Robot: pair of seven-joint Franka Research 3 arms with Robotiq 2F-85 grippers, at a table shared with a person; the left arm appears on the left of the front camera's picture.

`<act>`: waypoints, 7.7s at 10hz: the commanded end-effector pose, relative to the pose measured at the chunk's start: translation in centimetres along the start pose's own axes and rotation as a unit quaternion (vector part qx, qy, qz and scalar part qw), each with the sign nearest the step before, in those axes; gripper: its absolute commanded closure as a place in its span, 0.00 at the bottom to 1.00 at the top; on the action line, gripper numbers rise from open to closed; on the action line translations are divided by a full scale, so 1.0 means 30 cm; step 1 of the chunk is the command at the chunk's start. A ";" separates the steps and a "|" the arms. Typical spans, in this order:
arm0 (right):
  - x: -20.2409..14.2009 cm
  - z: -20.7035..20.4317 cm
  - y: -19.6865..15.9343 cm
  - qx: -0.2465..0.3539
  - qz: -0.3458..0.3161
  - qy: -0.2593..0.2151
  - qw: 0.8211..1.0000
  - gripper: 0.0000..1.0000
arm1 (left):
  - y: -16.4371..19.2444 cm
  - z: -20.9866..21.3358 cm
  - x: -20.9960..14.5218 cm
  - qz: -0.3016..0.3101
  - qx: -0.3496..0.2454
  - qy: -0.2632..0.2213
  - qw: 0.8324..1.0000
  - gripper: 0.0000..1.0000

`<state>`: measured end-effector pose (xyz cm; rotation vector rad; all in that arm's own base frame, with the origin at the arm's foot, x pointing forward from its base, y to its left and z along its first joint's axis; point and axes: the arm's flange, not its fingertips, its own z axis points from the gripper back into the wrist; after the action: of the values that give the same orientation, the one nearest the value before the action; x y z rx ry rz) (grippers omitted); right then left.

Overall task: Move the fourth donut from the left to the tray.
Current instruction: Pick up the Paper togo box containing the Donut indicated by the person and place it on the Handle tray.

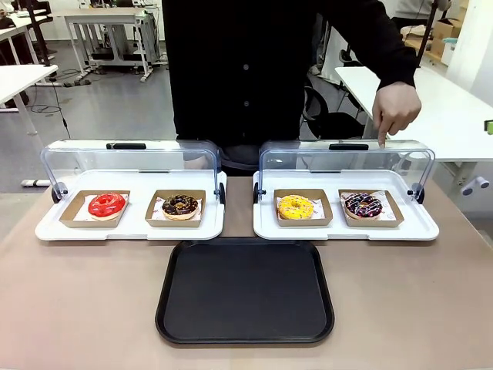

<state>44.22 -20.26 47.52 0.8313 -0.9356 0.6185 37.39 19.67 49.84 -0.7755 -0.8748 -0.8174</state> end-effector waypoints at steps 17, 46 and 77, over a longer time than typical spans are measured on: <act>0.054 -0.231 0.145 -0.004 0.199 0.141 0.970 0.00 | 0.004 0.002 0.005 -0.012 -0.003 -0.012 1.000 0.00; -0.259 -0.787 0.071 -0.073 0.391 0.441 0.805 0.00 | 0.004 0.002 0.005 -0.012 -0.003 -0.012 1.000 0.00; -0.259 -0.773 0.403 -0.071 0.374 0.428 0.819 0.98 | 0.004 0.002 0.005 -0.012 -0.003 -0.012 1.000 0.00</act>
<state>44.09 3.40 36.01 -0.1004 -0.3970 1.4664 37.43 19.65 49.88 -0.7749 -0.8735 -0.8184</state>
